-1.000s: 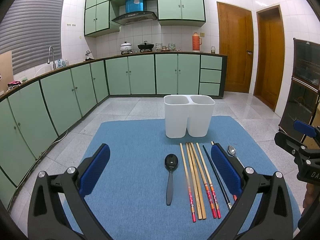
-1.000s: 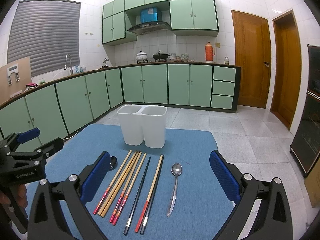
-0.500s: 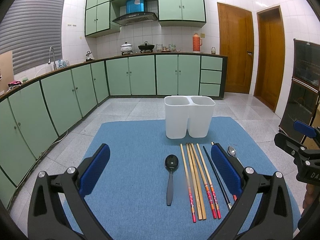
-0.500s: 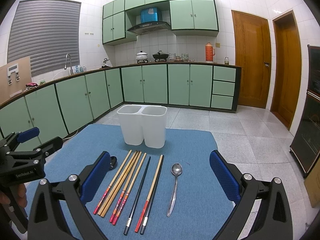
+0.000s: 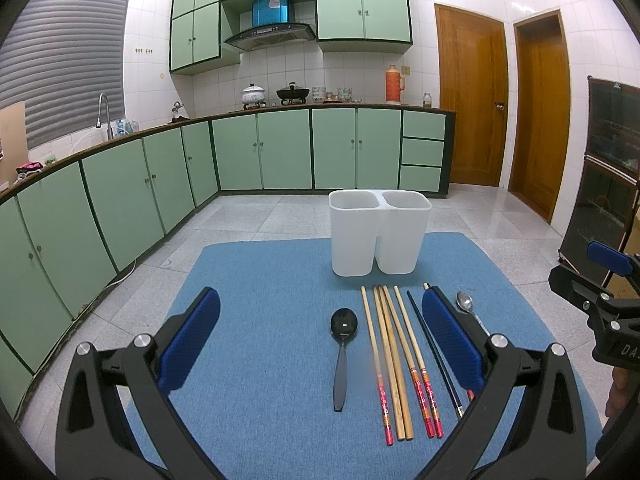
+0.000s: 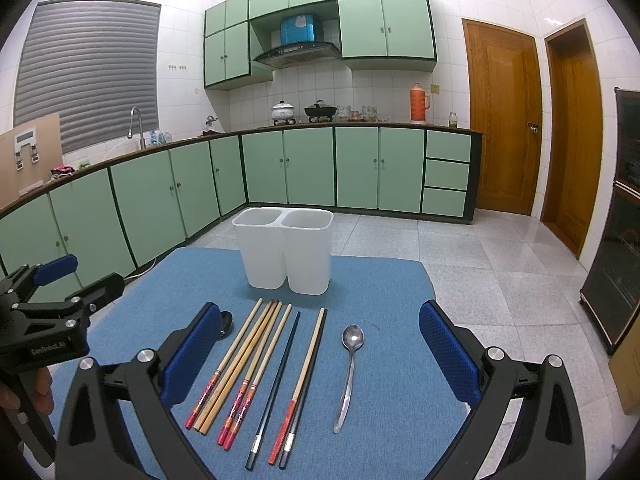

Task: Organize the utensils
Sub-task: 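Close the left tool on the black spoon while the right tool grasps the silver spoon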

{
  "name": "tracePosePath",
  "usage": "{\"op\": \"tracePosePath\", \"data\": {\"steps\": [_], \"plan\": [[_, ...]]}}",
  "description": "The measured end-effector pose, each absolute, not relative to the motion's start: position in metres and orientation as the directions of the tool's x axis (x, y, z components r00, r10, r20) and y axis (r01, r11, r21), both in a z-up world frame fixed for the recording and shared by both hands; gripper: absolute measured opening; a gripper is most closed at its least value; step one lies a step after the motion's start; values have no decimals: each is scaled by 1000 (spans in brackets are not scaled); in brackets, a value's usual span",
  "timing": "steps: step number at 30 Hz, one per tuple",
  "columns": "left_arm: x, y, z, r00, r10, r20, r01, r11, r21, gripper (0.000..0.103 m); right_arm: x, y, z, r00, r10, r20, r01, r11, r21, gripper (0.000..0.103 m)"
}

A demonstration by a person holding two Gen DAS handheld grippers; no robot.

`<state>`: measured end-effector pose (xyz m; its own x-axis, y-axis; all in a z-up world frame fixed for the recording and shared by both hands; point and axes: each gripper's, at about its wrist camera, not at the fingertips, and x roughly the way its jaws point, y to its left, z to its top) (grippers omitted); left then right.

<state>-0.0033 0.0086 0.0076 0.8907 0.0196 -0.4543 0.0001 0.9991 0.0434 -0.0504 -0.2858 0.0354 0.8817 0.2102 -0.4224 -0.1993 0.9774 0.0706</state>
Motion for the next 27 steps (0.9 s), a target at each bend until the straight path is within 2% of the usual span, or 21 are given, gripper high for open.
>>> {"op": "tracePosePath", "data": {"steps": [5, 11, 19, 27], "plan": [[4, 16, -1, 874, 40, -483, -18, 999, 50, 98, -42, -289, 25, 870, 200, -451, -186, 980, 75, 97], [28, 37, -23, 819, 59, -571, -48, 998, 35, 98, -19, -302, 6, 829, 172, -531, -148, 985, 88, 97], [86, 30, -54, 746, 11, -666, -10, 1000, 5, 98, 42, -308, -26, 716, 225, -661, -151, 974, 169, 72], [138, 17, -85, 675, 14, -738, 6, 1000, 25, 98, 96, -293, -66, 594, 250, -765, -171, 968, 185, 54]]}}
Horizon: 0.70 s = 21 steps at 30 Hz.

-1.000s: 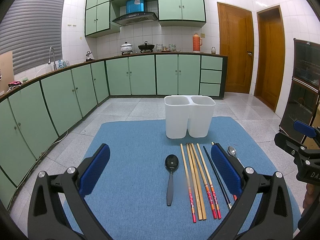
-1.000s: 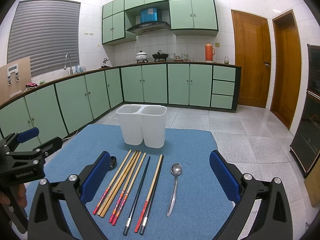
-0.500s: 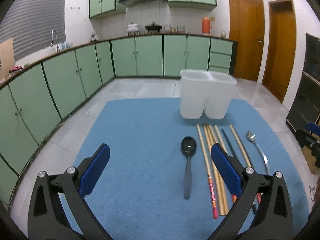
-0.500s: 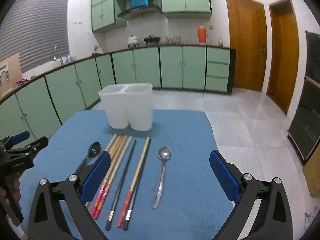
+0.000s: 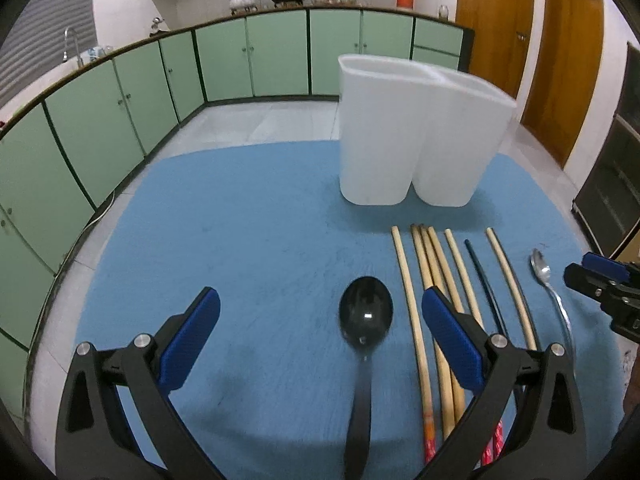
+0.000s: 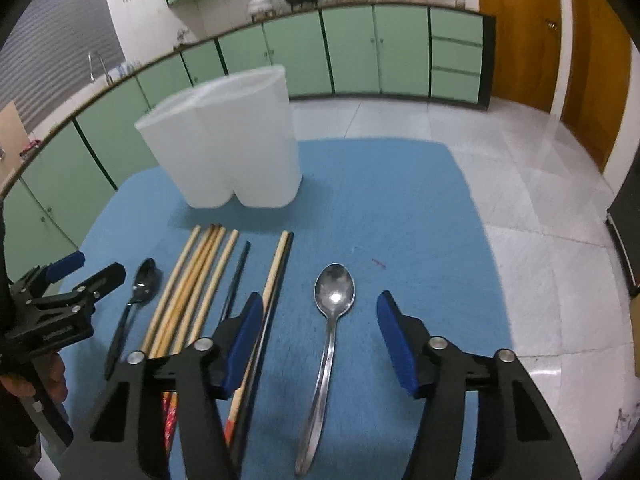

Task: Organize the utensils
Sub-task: 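Close the left tool on the black spoon while the right tool grasps the silver spoon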

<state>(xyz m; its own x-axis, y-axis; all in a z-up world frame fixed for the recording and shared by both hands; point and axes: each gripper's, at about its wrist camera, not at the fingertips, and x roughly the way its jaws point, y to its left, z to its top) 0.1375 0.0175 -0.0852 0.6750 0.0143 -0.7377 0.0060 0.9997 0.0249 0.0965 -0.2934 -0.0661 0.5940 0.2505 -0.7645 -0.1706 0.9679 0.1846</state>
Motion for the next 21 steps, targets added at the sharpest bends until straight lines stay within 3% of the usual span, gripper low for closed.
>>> {"op": "tracePosePath", "data": {"steps": [4, 8, 21], "plan": [[149, 15, -94, 649, 2, -761, 10, 1000, 11, 94, 113, -290, -79, 554, 260, -791, -160, 966, 205, 51], [153, 14, -100, 630, -13, -776, 25, 1000, 4, 82, 122, -288, -90, 522, 245, -817, -154, 969, 192, 49], [154, 6, -121, 592, -47, -805, 49, 999, -21, 72, 126, -279, -97, 526, 198, -827, -151, 979, 139, 42]]}}
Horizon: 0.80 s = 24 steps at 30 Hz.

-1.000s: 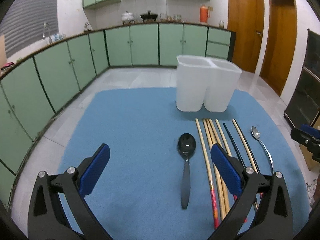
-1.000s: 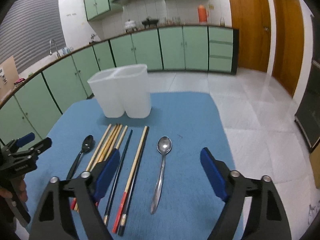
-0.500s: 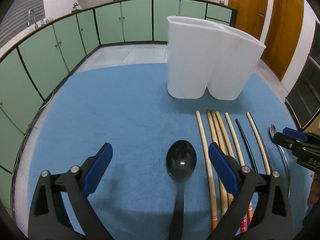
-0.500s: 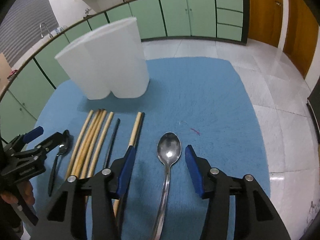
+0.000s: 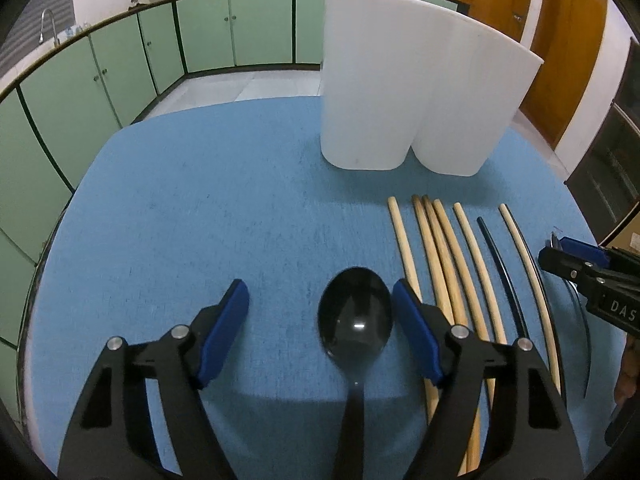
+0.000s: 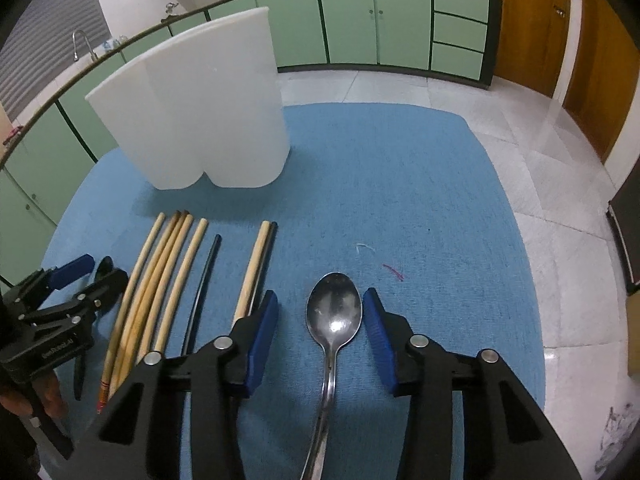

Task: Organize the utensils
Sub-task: 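Close the left tool on the black spoon while the right tool grasps the silver spoon, then lift both spoons and lower them into the white two-compartment holder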

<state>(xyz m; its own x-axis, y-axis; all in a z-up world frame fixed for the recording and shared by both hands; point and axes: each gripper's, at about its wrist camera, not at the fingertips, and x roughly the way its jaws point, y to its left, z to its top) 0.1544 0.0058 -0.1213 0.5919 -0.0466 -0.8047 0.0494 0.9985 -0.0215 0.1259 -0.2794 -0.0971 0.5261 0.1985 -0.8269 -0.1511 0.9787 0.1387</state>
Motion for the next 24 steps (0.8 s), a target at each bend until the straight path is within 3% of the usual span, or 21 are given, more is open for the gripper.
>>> {"op": "tracePosePath", "data": {"steps": [4, 7, 14, 24], "plan": [[154, 0, -121, 599, -53, -799, 54, 998, -25, 54, 124, -280, -98, 544, 176, -821, -142, 983, 116, 28], [153, -3, -119, 605, -58, -794, 70, 997, -20, 33, 120, -279, -99, 551, 178, -815, -143, 983, 118, 28], [143, -3, -110, 645, -69, -761, 67, 997, -34, 33, 106, -287, -89, 596, 219, -773, -151, 975, 160, 28], [125, 1, -46, 809, -96, -579, 53, 995, -90, 33, 95, -303, -23, 717, 378, -586, -265, 925, 273, 28]]}}
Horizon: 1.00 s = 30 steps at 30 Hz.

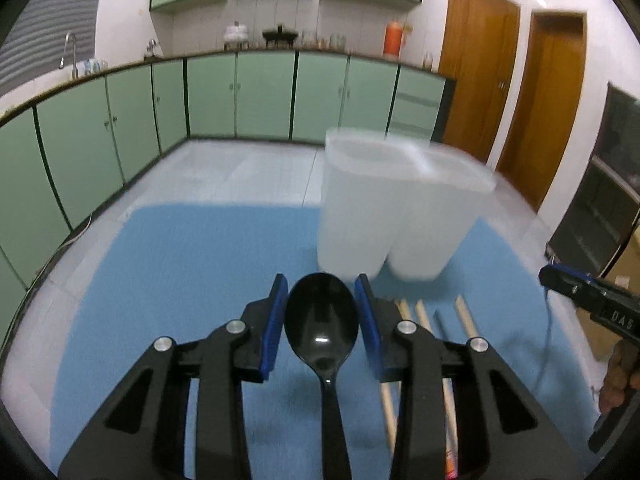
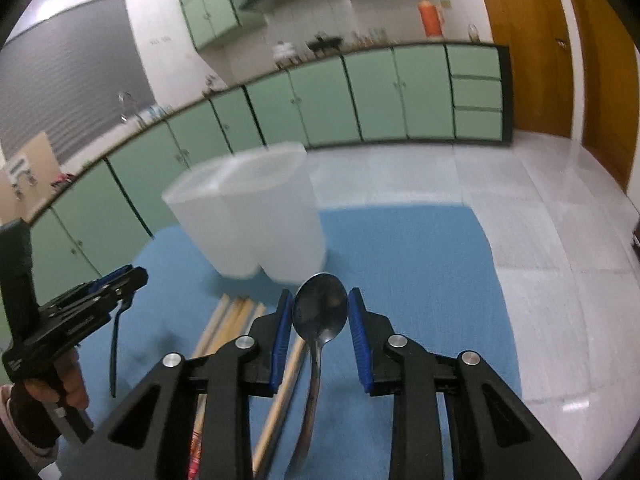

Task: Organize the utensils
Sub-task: 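Lift both spoons and lower them into the white two-compartment holder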

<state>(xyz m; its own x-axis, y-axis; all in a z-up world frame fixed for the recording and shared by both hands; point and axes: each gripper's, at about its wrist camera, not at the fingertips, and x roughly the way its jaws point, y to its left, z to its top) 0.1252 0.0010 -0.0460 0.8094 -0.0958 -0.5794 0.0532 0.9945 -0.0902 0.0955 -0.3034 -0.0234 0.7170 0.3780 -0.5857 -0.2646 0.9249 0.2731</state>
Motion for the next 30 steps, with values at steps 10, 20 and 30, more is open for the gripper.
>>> {"op": "tracePosePath", "data": {"steps": [10, 20, 30], "plan": [[135, -23, 27, 908, -134, -397, 92, 988, -124, 33, 107, -308, 39, 779, 447, -441, -348, 892, 289, 28], [189, -48, 66, 956, -147, -253, 111, 982, -152, 33, 145, -300, 94, 823, 460, -334, -381, 882, 277, 28], [251, -63, 71, 975, -105, -195, 82, 989, -120, 33, 209, -286, 111, 859, 392, -329, -329, 915, 233, 28]]}}
